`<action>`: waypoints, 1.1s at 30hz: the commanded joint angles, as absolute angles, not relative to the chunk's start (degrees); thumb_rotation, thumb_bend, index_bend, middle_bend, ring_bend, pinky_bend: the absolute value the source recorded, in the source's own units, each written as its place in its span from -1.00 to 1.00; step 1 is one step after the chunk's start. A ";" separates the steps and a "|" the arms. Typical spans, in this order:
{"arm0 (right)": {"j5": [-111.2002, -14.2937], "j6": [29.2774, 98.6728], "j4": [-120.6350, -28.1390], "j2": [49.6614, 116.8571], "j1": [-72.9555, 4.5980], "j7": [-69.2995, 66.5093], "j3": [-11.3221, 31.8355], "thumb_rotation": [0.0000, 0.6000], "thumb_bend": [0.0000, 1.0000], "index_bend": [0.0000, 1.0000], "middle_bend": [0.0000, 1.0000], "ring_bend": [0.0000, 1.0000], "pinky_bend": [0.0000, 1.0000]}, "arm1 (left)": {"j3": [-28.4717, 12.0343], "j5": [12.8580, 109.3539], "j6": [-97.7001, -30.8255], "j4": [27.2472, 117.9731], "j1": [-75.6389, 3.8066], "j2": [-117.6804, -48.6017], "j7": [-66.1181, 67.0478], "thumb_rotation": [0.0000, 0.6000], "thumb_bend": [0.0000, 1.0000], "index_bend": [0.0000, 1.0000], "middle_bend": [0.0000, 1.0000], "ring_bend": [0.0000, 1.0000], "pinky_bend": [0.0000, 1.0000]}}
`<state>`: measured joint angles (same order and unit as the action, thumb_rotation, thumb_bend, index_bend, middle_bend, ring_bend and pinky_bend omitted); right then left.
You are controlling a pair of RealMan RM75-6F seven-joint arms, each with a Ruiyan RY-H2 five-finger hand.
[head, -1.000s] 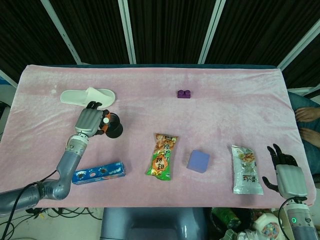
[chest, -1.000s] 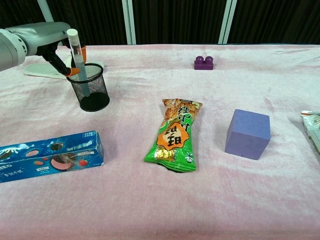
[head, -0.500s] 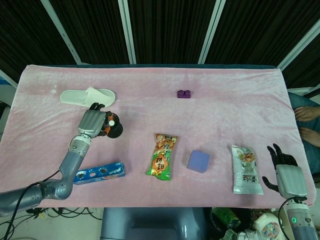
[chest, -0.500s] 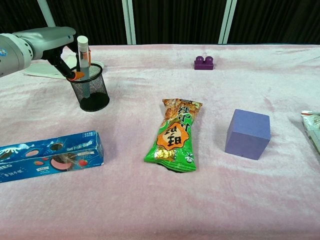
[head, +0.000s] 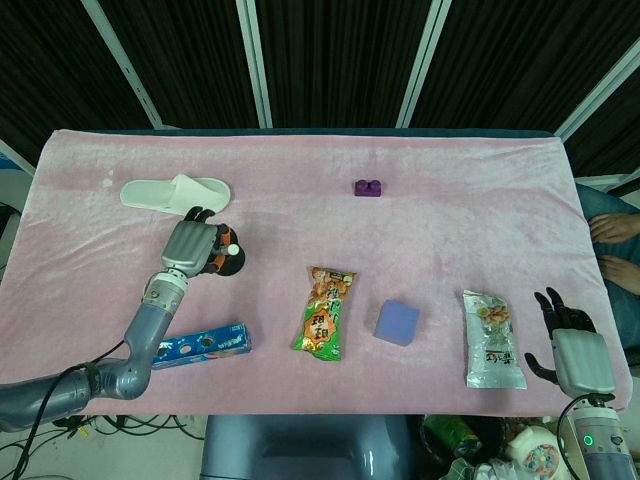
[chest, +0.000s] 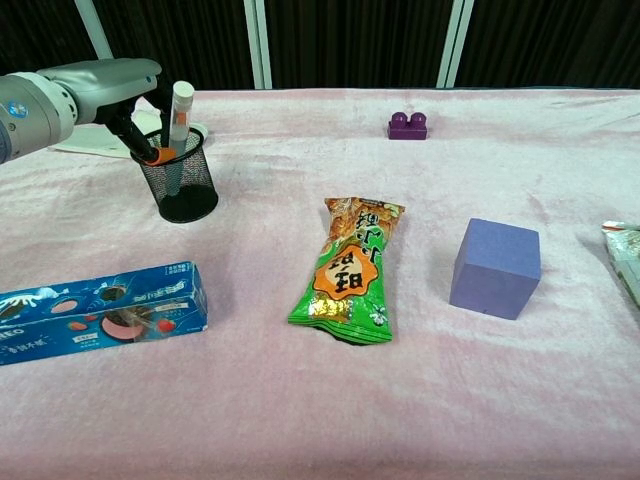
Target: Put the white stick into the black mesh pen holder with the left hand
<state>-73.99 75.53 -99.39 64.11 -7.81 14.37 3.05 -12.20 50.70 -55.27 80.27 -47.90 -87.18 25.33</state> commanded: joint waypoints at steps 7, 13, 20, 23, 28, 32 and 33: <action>-73.91 75.46 -99.41 64.09 -7.86 14.42 3.08 1.00 -0.64 -0.92 -0.92 -0.62 -0.68 | -12.13 50.65 -55.65 80.91 -47.73 -86.55 25.84 1.00 -0.21 -0.22 0.06 -0.73 -0.80; -73.79 75.51 -99.45 64.09 -7.87 14.68 3.12 1.00 -0.64 -0.91 -0.92 -0.62 -0.68 | -11.90 50.64 -55.50 81.76 -47.73 -86.10 26.25 1.00 -0.21 -0.28 0.05 -0.73 -0.82; -73.85 75.71 -99.45 64.05 -7.78 14.52 3.14 1.00 -0.64 -0.91 -0.92 -0.62 -0.68 | -12.20 51.86 -57.21 85.28 -47.13 -83.43 26.40 1.00 -0.21 -0.29 0.00 -0.77 -0.84; -73.81 75.72 -99.43 63.98 -7.76 14.38 3.18 1.00 -0.64 -0.91 -0.92 -0.62 -0.68 | -12.48 53.87 -59.66 88.49 -46.08 -80.77 26.08 1.00 -0.21 -0.31 -0.09 -0.86 -0.87; -73.94 75.77 -99.43 63.97 -7.77 14.32 3.18 1.00 -0.64 -0.91 -0.92 -0.62 -0.68 | -10.90 56.96 -65.88 96.96 -42.35 -73.22 29.12 1.00 -0.23 -0.37 -0.38 -1.00 -0.89; -74.03 75.81 -99.37 64.10 -7.83 14.55 3.19 1.00 -0.64 -0.91 -0.92 -0.62 -0.68 | -8.39 60.51 -74.50 102.86 -37.44 -68.38 32.98 1.00 -0.25 -0.41 -0.59 -1.00 -0.89; -74.09 75.97 -99.30 64.14 -7.82 14.62 3.24 1.00 -0.64 -0.91 -0.92 -0.62 -0.68 | -7.44 61.86 -76.88 104.37 -35.67 -67.22 33.21 1.00 -0.27 -0.43 -0.61 -1.00 -0.89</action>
